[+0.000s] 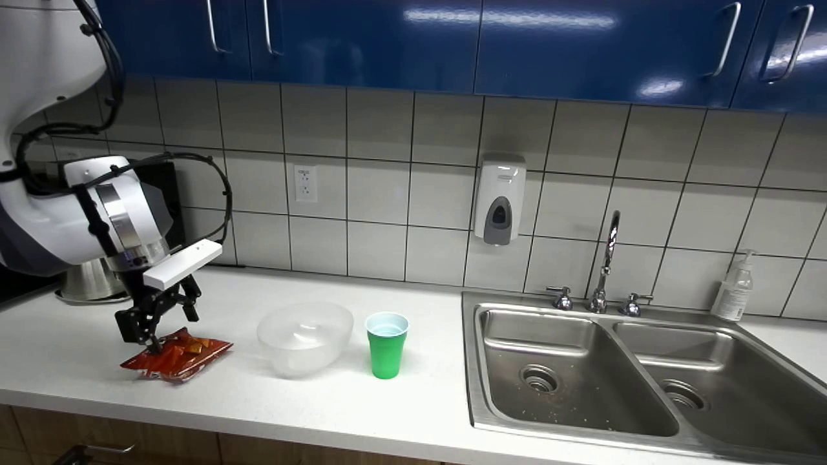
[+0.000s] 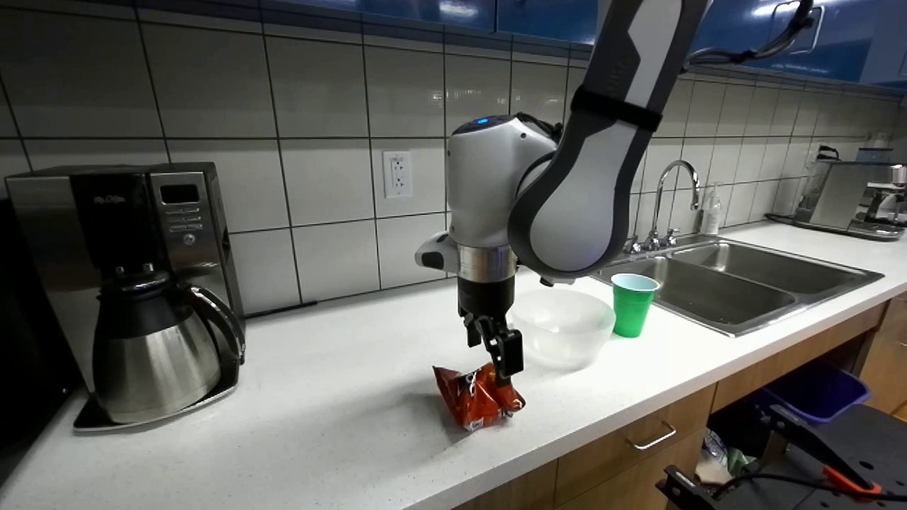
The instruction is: Put the red packet in the bowl.
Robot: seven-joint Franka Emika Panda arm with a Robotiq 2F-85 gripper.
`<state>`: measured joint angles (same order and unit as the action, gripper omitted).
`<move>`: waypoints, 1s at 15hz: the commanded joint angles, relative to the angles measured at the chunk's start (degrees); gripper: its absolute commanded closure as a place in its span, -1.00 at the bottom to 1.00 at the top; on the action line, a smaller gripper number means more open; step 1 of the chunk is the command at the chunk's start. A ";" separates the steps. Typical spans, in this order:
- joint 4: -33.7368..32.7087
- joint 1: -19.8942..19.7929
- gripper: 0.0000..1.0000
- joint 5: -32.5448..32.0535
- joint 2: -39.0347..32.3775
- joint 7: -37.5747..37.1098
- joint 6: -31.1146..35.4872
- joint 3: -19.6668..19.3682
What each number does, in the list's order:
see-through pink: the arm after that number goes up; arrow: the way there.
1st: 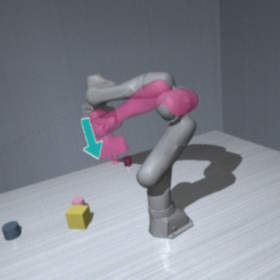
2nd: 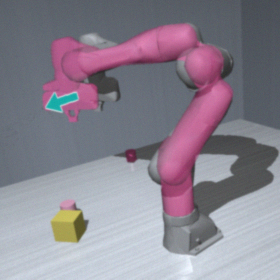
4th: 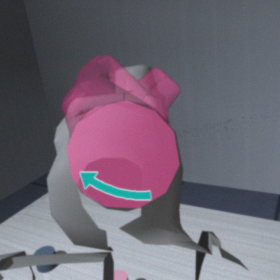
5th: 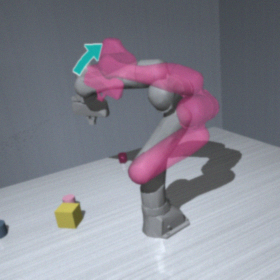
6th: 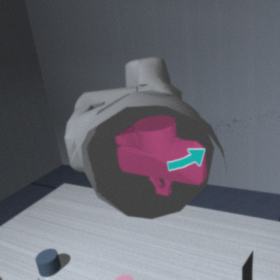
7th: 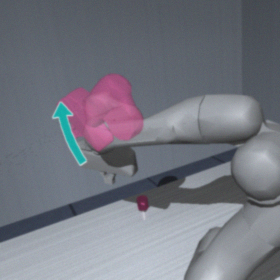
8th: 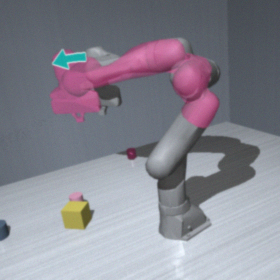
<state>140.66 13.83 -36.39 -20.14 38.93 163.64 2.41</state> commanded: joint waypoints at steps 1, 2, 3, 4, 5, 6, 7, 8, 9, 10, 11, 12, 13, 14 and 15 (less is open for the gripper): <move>-1.63 0.54 -1.00 -1.02 -1.63 -0.38 0.23 -0.69; -1.88 0.51 -1.00 -0.98 -2.07 -0.36 0.20 -0.74; -2.04 0.44 -1.00 -0.82 -2.37 -0.23 0.13 -0.64; -2.22 0.50 -1.00 -0.82 -2.72 -0.33 0.13 -0.67; -2.42 0.58 -0.83 -0.76 -2.98 -0.45 0.00 -0.66; -2.60 0.49 -0.45 -0.57 -3.29 -0.33 -0.02 -0.52; -2.94 -1.25 -0.31 -1.54 -3.54 -1.13 -0.67 1.24; -3.08 -1.30 -0.12 -1.45 -3.74 -1.11 -0.72 1.39; -3.36 -1.36 0.02 -1.63 -4.08 -1.07 -0.62 1.28; -3.55 -1.25 0.20 -1.78 -4.27 -1.21 -0.61 1.16; -3.68 -1.19 0.33 -1.90 -4.43 -1.28 -0.61 1.05; -3.72 0.55 0.50 -0.89 -4.68 -0.65 -0.07 -0.57; -3.91 0.67 0.64 -1.02 -4.89 -0.77 -0.08 -0.79; -4.04 0.80 0.81 -1.10 -5.05 -0.82 -0.07 -1.00; -4.15 0.97 0.94 -1.27 -5.18 -0.96 -0.02 -1.22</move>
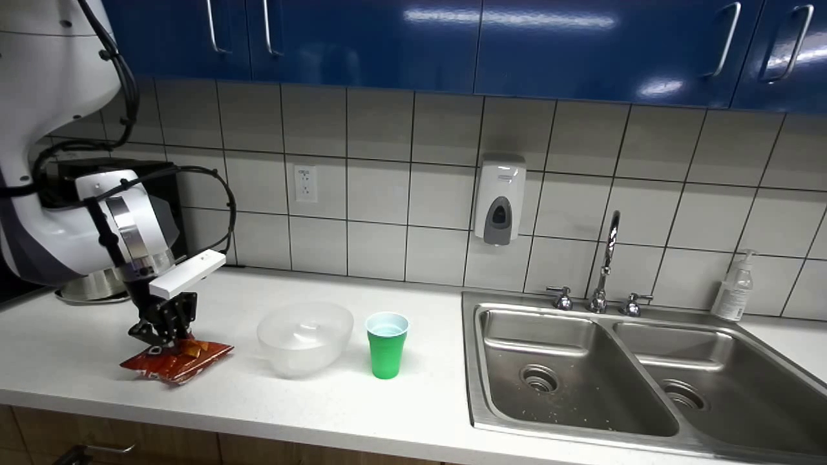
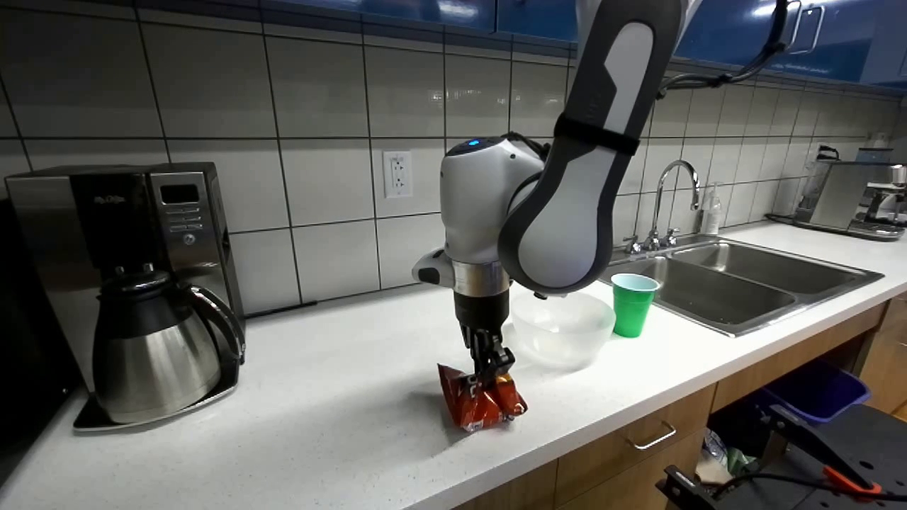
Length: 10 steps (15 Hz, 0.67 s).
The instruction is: Put the red packet in the bowl.
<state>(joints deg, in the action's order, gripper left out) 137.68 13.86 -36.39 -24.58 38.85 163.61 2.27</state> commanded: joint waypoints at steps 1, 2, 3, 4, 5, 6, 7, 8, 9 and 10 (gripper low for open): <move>-1.31 1.12 1.00 -1.46 -0.84 -1.06 0.00 -1.31; -1.41 1.28 1.00 -1.58 -0.97 -1.16 0.03 -1.51; -1.48 1.61 1.00 -1.83 -1.05 -1.42 0.07 -1.89; -1.43 2.21 1.00 -1.83 -0.81 -1.78 -0.18 -2.06; -1.43 2.59 1.00 -1.93 -0.78 -1.92 -0.15 -2.31; -1.40 2.96 1.00 -1.99 -0.70 -1.99 -0.10 -2.59; -1.19 3.24 1.00 -1.79 -0.27 -1.90 0.05 -2.73; -0.80 3.31 1.00 -1.42 0.49 -1.72 0.30 -2.69; -0.38 3.19 1.00 -1.08 1.30 -1.53 0.69 -2.55; -0.06 0.66 1.00 -2.33 2.50 -2.40 0.57 -0.32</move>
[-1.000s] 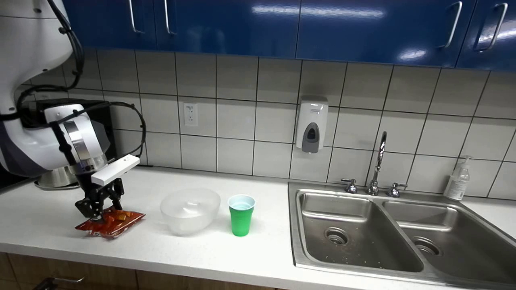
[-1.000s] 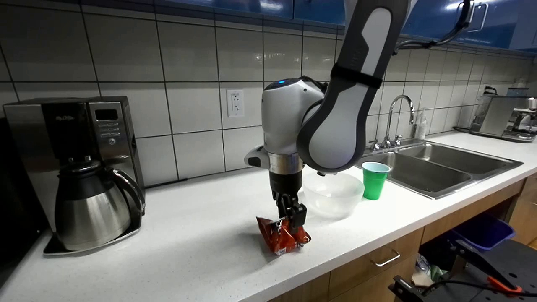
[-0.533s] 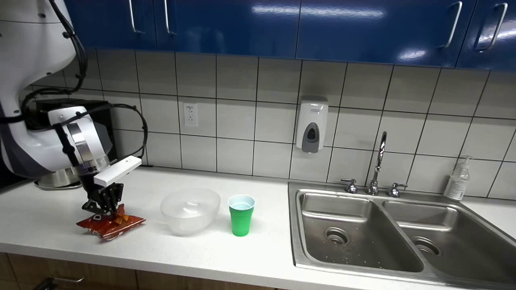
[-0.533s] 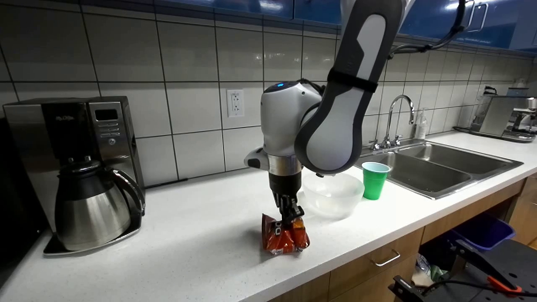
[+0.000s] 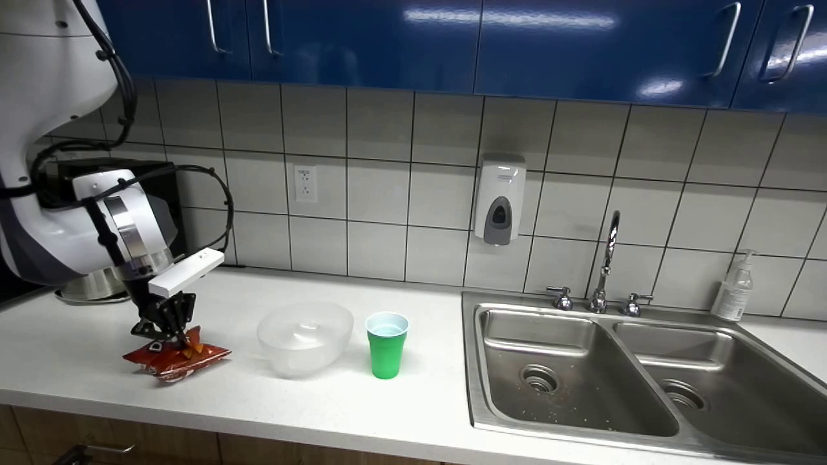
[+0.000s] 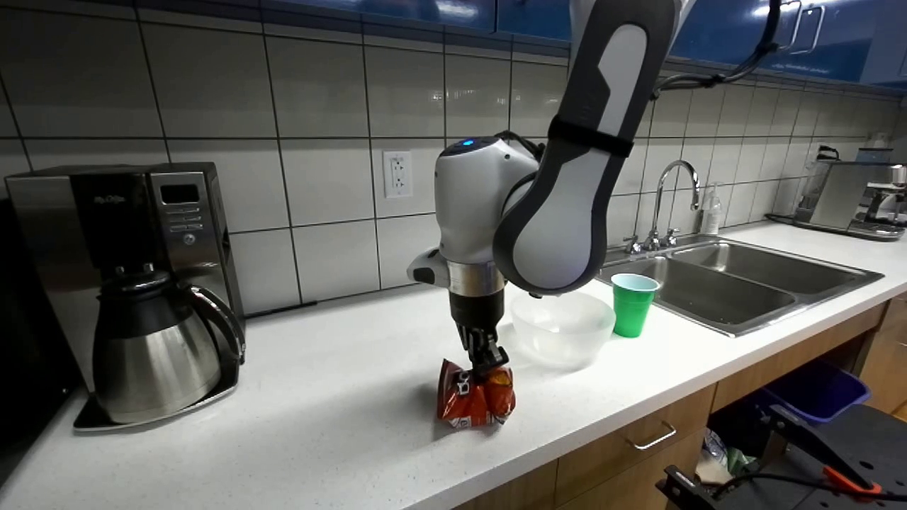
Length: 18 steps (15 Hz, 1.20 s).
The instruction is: Put the red packet in the bowl.
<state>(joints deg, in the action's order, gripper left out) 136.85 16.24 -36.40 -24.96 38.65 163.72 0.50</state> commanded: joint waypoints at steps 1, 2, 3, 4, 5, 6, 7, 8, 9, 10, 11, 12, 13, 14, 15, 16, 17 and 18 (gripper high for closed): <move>1.19 -2.27 1.00 -1.82 3.97 -2.06 0.73 1.87; 1.48 -2.64 1.00 -1.69 4.86 -2.14 1.01 2.13; 1.93 -2.94 1.00 -1.69 6.05 -2.25 1.28 2.21; 2.39 -1.08 1.00 -0.31 7.01 -1.45 2.05 0.30; 2.84 -1.16 1.00 -0.44 8.11 -1.63 2.35 0.08; 3.24 -1.10 1.00 -0.56 9.15 -1.78 2.55 -0.25; 3.75 -1.04 1.00 -0.76 10.22 -2.06 2.87 -0.70; 4.20 -1.00 1.00 -0.90 11.22 -2.29 3.02 -1.07; 4.75 -1.06 1.00 -0.96 12.19 -2.61 3.18 -1.53; 5.23 -1.17 1.00 -0.96 13.09 -2.85 3.30 -1.97; 5.83 -1.30 1.00 -0.97 14.05 -3.17 3.32 -2.55; 6.24 -1.43 1.00 -0.92 14.71 -3.45 3.35 -3.13; 6.62 -1.68 1.00 -0.77 15.44 -3.65 3.21 -3.84; 6.96 -1.88 1.00 -0.59 16.00 -3.71 3.13 -4.48; 7.32 -2.08 1.00 -0.65 16.71 -3.98 3.03 -5.38; 7.55 -2.25 1.00 -0.87 17.24 -4.36 2.90 -6.42; 7.63 -2.89 1.00 -0.84 17.29 -3.94 3.18 -7.51; 7.74 -3.19 1.00 -0.94 17.66 -4.00 3.00 -8.62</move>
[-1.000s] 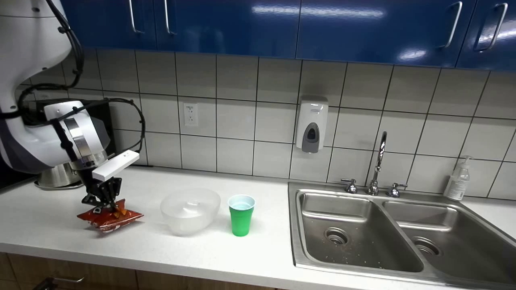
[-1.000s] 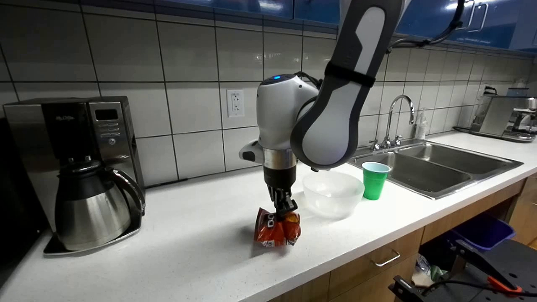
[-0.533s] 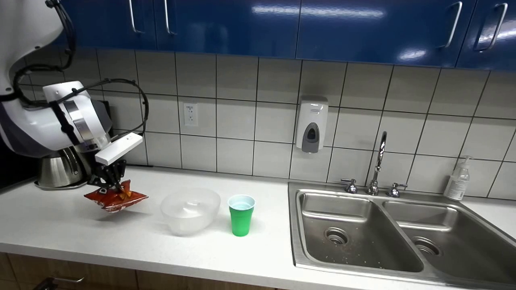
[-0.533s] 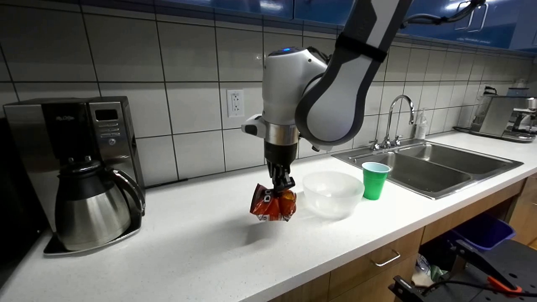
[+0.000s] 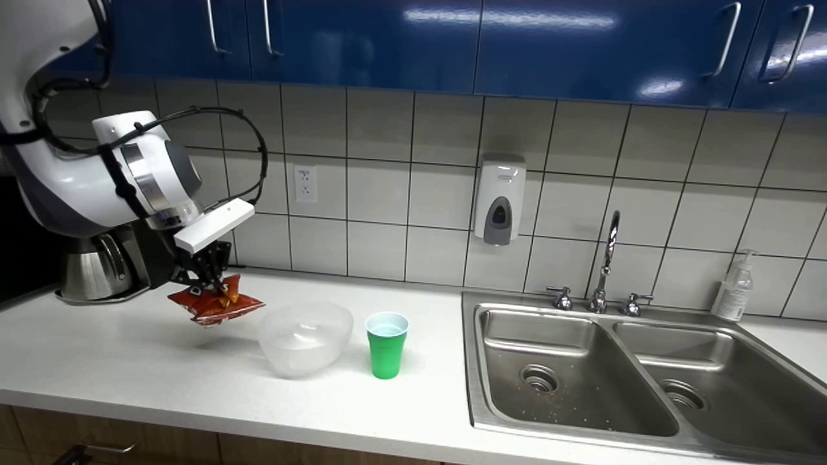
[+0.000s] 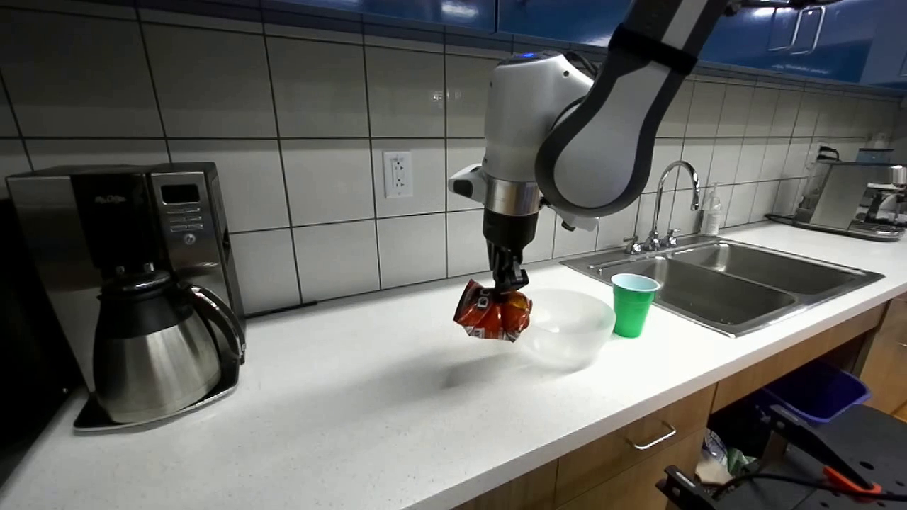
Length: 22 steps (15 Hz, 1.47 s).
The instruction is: Put the red packet in the bowl.
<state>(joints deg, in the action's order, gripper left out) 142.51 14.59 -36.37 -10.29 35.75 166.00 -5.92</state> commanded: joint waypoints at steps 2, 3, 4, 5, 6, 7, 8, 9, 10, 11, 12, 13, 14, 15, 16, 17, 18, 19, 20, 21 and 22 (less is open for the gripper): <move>1.96 -2.10 1.00 -1.35 3.17 -1.39 0.53 -4.48; 1.81 -2.44 1.00 -1.49 3.04 -1.54 0.36 -5.67; 1.62 -2.65 1.00 -1.56 2.78 -1.69 0.34 -6.71; 1.37 -2.86 1.00 -1.65 2.42 -1.82 0.11 -7.82; 1.26 -2.92 1.00 -1.65 2.18 -1.93 0.05 -8.78; 1.16 -2.92 1.00 -1.73 1.90 -2.10 -0.04 -9.74; 1.01 -2.82 1.00 -1.89 1.59 -2.35 -0.02 -10.59; 0.94 -2.68 1.00 -2.05 1.15 -2.68 0.04 -11.45; 0.90 -2.48 1.00 -2.35 0.82 -3.10 -0.06 -12.30; 0.87 -2.26 1.00 -2.73 0.25 -3.66 -0.03 -13.07; 0.86 -2.08 1.00 -3.03 -0.30 -4.14 0.02 -13.73; 0.91 -1.95 1.00 -3.51 -1.02 -4.76 0.08 -14.39; 0.90 -1.87 1.00 -3.78 -1.78 -5.20 0.18 -14.79; 0.81 -1.71 1.00 -4.08 -2.65 -5.91 0.24 -15.25; 0.80 -1.70 1.00 -3.72 -3.40 -6.38 0.24 -15.37; 0.69 -1.54 1.00 -3.70 -4.17 -7.13 0.28 -15.70; 0.66 -1.37 1.00 -3.47 -4.73 -7.52 0.20 -15.71; 0.60 -1.32 1.00 -3.24 -5.33 -7.81 0.21 -15.77; 0.61 -1.29 1.00 -2.91 -5.75 -8.05 0.20 -15.73; 0.60 -1.35 1.00 -2.53 -6.15 -8.23 0.15 -15.58; 0.58 -1.38 1.00 -2.21 -6.35 -8.37 -0.05 -15.43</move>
<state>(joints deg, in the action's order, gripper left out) 143.50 12.50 -38.30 -15.79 29.47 165.95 -20.83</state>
